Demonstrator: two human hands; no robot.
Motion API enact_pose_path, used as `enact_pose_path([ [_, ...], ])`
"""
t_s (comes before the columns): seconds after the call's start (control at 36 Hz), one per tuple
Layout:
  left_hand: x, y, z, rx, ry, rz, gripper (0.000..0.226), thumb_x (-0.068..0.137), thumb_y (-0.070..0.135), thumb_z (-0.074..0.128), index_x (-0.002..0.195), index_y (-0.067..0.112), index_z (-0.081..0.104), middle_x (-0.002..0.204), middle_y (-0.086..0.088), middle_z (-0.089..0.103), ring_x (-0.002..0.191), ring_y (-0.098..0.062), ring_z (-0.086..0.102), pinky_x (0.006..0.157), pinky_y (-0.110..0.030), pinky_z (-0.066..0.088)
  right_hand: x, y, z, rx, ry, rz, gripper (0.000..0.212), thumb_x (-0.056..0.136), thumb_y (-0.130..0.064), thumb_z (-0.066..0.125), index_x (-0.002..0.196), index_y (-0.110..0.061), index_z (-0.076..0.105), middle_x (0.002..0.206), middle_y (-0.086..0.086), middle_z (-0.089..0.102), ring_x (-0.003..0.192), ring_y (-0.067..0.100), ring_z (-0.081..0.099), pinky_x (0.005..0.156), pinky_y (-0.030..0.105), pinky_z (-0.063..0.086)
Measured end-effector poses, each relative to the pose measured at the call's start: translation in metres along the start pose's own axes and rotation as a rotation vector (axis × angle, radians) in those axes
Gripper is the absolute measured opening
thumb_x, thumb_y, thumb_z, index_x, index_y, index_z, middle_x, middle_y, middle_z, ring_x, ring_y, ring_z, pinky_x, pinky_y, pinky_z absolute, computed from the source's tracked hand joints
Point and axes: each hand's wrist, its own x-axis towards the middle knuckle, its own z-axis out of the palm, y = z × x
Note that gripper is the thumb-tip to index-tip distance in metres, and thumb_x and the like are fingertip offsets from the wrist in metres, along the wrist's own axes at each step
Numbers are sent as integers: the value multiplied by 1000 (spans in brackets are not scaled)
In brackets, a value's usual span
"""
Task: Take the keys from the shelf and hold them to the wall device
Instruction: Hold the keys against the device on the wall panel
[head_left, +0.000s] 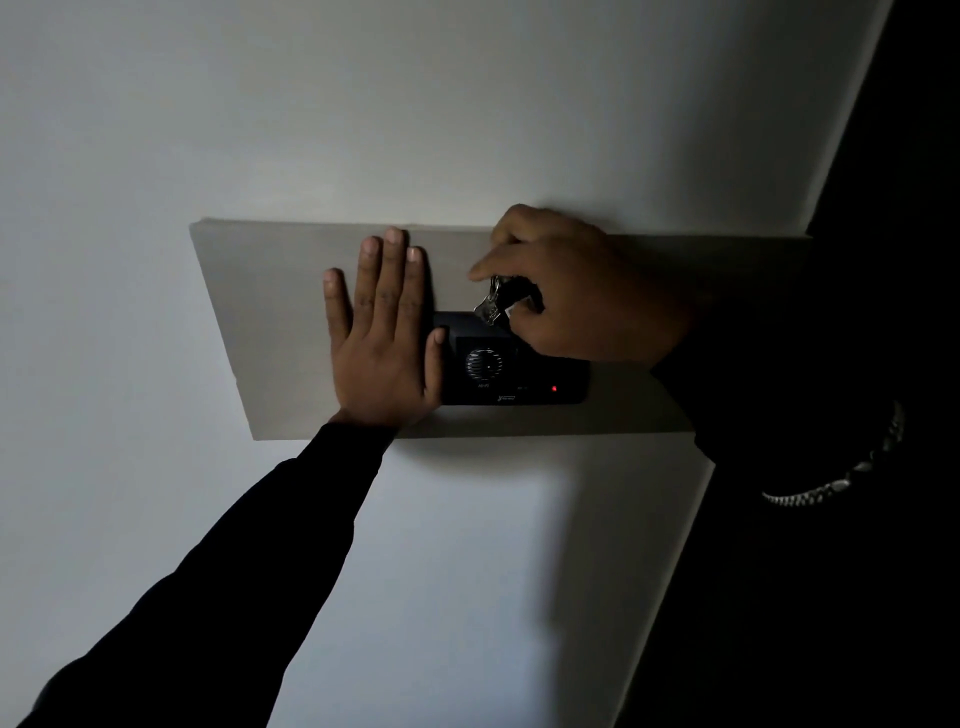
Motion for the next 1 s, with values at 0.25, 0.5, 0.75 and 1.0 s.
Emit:
enact_pose_path([
  [0.25,1,1,-3,-21,-9,-7,66,99,40,27,156,7,25,165,-14,25,157,-23,9,127,-52,5,18,18,-8,-42,45,-26,13,75,-19,68,81,-13,78,83,9,71,79,27,64,74,40,52],
  [0.5,1,-1,-1,-15,-3,-7,66,99,41,26,157,7,23,165,-13,22,158,-23,7,127,-52,4,-7,24,5,331,430,150,20,78,-24,78,78,-4,78,69,13,71,61,24,65,61,31,50],
  [0.75,0,-3,0,-13,-28,-1,70,100,47,26,158,8,19,165,-16,25,158,-26,9,127,-53,4,-5,24,13,272,482,162,15,80,-22,75,76,-7,77,67,-8,62,58,3,55,65,20,42],
  [1.0,-1,-3,0,-10,-31,8,71,100,49,26,157,7,21,165,-16,25,157,-27,11,127,-53,6,-5,30,17,252,520,145,11,77,-21,76,77,-10,78,69,5,72,62,15,63,63,25,48],
])
